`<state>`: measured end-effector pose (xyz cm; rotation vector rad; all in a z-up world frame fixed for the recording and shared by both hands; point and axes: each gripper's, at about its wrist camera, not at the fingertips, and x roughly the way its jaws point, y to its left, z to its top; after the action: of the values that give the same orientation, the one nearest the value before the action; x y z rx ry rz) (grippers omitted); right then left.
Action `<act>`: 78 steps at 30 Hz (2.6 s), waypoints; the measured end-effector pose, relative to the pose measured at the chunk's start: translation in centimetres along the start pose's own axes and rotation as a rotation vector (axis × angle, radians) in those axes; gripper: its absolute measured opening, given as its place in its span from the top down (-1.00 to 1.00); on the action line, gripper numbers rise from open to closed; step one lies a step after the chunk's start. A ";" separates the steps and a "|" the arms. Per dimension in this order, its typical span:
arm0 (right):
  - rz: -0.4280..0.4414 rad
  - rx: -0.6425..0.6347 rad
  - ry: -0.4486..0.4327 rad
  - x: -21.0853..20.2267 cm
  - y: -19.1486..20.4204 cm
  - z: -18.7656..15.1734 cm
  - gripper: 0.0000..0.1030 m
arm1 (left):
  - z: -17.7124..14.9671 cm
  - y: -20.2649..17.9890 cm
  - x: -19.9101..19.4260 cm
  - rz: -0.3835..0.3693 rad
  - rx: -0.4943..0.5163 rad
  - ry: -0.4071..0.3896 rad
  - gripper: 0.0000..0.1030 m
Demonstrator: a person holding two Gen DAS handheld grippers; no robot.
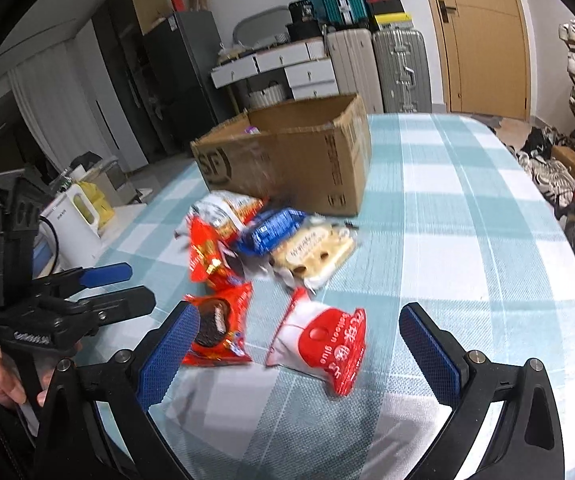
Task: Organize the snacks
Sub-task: 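Move both tools back down toward the remaining snacks on the table, then grasp the white-red Balloon glue bag with right gripper while left grasps Oreo pack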
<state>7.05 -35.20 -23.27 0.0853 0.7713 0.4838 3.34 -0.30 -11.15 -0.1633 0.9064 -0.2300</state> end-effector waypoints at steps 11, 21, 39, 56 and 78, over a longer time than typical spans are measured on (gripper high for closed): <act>-0.050 0.003 0.083 3.4 0.3 -0.8 -0.96 | -0.8 0.7 2.1 -0.008 -0.013 0.035 -0.97; -0.115 -0.055 0.140 4.9 1.2 -1.3 -0.05 | -1.2 1.6 2.8 -0.015 -0.030 0.046 -0.97; -0.053 -0.001 0.077 2.5 0.5 -1.1 0.02 | -1.9 0.9 2.4 -0.028 -0.024 0.065 -0.97; -0.032 0.078 0.033 0.1 -2.4 -2.4 0.02 | -0.5 -4.7 4.8 -0.005 0.022 0.129 -0.97; -0.038 0.118 -0.004 -1.8 -4.3 -3.3 0.02 | -0.2 -6.3 6.9 0.232 0.045 0.130 0.04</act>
<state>5.31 -40.20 -25.55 0.1803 0.7960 0.4015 6.49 -8.18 -15.04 -0.0003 1.0396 -0.0459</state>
